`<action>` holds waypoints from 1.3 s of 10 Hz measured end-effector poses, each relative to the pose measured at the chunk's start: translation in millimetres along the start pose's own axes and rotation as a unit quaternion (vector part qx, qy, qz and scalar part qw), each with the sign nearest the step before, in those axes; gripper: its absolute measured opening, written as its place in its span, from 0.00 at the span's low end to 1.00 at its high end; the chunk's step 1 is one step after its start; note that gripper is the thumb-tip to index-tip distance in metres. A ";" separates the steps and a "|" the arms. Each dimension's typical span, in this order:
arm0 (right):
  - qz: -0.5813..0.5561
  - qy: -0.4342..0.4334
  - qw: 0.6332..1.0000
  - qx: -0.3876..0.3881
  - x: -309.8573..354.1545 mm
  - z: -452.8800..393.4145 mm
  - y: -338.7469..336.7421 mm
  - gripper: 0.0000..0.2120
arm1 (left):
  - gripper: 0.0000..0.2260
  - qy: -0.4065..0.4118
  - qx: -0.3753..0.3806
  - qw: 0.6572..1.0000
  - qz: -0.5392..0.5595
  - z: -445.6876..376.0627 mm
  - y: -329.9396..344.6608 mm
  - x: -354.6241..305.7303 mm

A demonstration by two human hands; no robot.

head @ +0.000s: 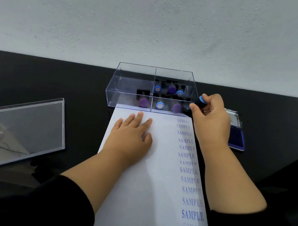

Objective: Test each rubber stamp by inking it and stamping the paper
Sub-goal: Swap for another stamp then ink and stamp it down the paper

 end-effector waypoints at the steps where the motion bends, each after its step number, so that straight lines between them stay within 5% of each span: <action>1: 0.003 0.000 1.000 0.002 0.4 0.2 -0.7 0.09 | 0.23 0.000 0.000 1.000 0.001 -0.1 1.0 -0.2; 13: 0.213 0.057 0.975 0.015 -32.7 12.6 -41.1 0.08 | 0.23 0.002 -0.007 1.000 0.000 -0.3 0.3 0.0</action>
Point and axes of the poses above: each hand's wrist, its own z-axis away from the middle knuckle, its own y-axis out of the palm, x = y × z, the point moved 8 cm from there along -z, towards the middle knuckle, and after that the axes turned 14 degrees about z, right-handed, at the moved point
